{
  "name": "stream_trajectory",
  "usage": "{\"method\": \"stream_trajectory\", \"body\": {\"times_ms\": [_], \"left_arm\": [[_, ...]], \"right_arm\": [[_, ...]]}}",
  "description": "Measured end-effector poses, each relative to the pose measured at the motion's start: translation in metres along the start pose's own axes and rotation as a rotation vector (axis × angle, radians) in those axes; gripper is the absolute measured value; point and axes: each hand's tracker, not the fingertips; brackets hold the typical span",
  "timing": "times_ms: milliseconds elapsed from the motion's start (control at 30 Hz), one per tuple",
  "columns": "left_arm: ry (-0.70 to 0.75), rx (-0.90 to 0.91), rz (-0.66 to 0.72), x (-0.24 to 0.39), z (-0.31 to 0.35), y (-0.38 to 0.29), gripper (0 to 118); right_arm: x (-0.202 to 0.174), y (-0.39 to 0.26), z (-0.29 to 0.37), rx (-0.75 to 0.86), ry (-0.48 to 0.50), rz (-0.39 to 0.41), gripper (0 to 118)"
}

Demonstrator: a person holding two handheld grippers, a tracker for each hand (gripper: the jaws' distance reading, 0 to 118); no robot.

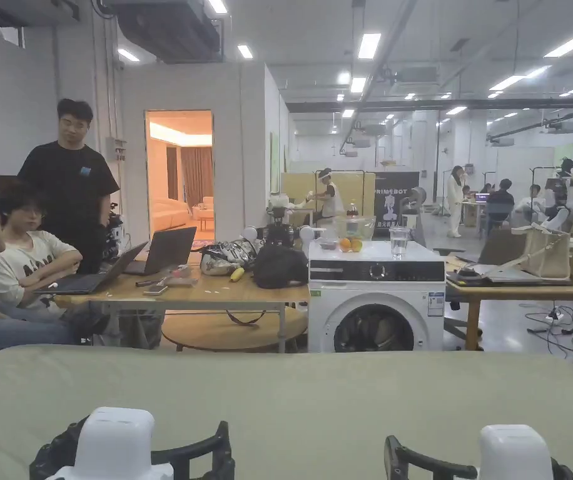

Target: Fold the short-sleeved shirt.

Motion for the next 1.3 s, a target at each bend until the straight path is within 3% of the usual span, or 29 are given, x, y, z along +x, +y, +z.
{"method": "stream_trajectory", "body": {"times_ms": [367,1300], "left_arm": [[-0.002,-0.025,0.042,-0.002,-0.008,-0.011,118],[-0.026,0.003,0.026,0.005,0.003,-0.003,118]], "right_arm": [[-0.006,-0.003,-0.001,-0.014,-0.051,0.113,118],[-0.008,-0.007,0.001,-0.03,-0.044,0.12,118]]}}
